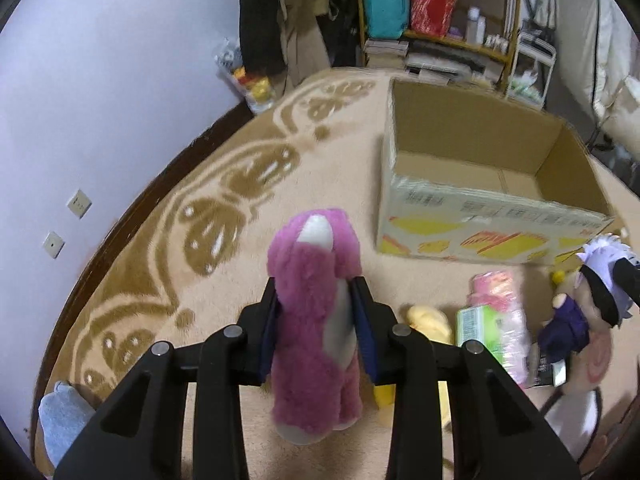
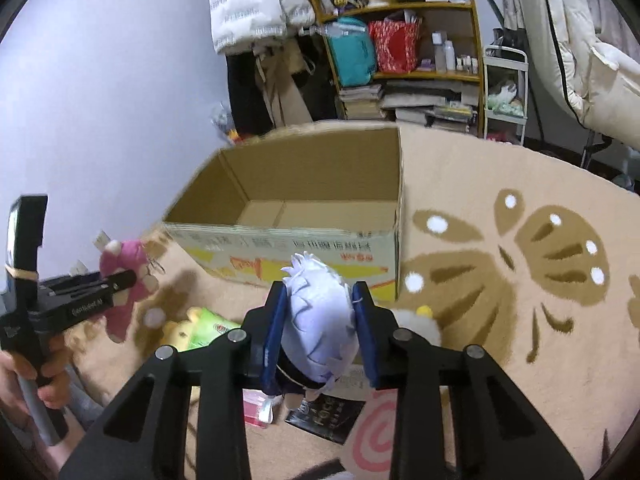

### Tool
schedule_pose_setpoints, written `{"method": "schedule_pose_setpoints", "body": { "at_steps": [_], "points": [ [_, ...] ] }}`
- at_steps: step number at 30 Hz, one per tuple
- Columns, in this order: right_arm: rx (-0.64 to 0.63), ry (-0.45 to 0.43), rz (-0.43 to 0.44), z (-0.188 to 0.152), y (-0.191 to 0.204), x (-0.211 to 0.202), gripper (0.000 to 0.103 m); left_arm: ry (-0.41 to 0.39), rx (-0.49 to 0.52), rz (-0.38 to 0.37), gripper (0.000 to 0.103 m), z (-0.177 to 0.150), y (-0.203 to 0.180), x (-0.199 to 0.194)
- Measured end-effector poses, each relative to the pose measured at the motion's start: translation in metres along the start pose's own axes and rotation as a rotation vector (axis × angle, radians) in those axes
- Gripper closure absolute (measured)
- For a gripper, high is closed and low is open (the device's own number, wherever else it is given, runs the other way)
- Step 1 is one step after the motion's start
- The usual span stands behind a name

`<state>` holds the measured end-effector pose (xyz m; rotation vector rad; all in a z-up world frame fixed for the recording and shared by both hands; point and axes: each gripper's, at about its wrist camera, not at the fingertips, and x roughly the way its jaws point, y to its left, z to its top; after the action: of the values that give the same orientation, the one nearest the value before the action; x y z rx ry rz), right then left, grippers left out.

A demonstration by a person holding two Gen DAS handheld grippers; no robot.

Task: Organize soft objects
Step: 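Lift the doll with the right gripper while the left lifts the pink plush, then lower both toys into the cardboard box and open both grippers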

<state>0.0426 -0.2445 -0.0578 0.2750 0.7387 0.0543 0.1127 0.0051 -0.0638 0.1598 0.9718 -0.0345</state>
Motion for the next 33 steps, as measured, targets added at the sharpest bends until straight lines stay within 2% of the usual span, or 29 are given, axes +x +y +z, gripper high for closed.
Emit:
{"method": "schedule_pose_setpoints", "body": {
  "at_steps": [6,10,16,24,33],
  "points": [
    [0.010,-0.096,0.029,0.015,0.000,-0.027,0.070,-0.105,-0.012,-0.039,0.070,0.010,0.001,-0.038],
    [-0.030,-0.145,0.036,0.026,0.002,-0.040,0.070,-0.166,0.005,-0.012,0.070,0.017,0.001,-0.056],
    [-0.075,-0.208,0.018,0.050,0.003,-0.050,0.070,-0.231,0.021,-0.024,0.070,0.031,-0.001,-0.076],
    [-0.118,-0.241,-0.027,0.084,-0.002,-0.030,0.070,-0.302,0.053,-0.020,0.070,0.067,-0.010,-0.083],
    [-0.098,-0.211,-0.073,0.101,-0.014,0.011,0.070,-0.340,0.124,-0.027,0.070,0.099,-0.037,-0.062]
  ]
}}
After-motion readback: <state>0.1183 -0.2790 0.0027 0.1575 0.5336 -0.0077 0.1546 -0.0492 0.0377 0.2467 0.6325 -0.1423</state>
